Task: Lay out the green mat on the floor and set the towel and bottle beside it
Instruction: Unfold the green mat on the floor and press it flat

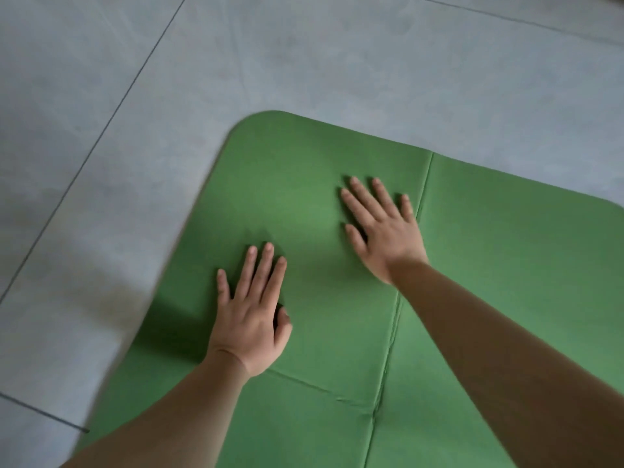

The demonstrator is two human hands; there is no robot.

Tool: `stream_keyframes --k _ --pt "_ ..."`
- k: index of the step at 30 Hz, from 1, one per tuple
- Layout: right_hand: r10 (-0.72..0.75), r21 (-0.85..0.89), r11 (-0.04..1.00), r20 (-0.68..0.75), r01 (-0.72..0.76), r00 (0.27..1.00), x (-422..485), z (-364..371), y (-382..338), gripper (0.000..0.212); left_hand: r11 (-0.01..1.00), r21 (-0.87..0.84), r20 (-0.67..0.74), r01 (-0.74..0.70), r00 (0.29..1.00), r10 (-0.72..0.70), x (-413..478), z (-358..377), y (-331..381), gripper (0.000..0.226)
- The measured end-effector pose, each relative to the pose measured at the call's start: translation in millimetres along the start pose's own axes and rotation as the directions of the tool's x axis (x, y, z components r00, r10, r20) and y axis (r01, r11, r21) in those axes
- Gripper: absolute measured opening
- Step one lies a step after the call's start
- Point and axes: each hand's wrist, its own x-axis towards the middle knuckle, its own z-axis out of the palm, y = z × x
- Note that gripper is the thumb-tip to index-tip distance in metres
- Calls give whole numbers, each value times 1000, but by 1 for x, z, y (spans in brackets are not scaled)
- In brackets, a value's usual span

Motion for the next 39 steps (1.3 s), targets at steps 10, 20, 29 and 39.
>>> stream_keyframes --k 10,20,29,39 --pt "313 119 944 -36 -307 949 7 -18 -18 59 1000 2 22 13 1000 -13 1 -1 -2 69" --pt "-137 73 989 72 132 988 79 -16 -73 56 1000 -11 27 15 1000 -15 1 -1 -1 71" --pt "416 -10 909 58 -416 908 32 -25 50 63 1000 8 2 -6 1000 6 1 0 -1 69" --pt "-120 167 981 100 103 988 2 3 -113 56 999 47 29 2 1000 -4 3 3 0 70"
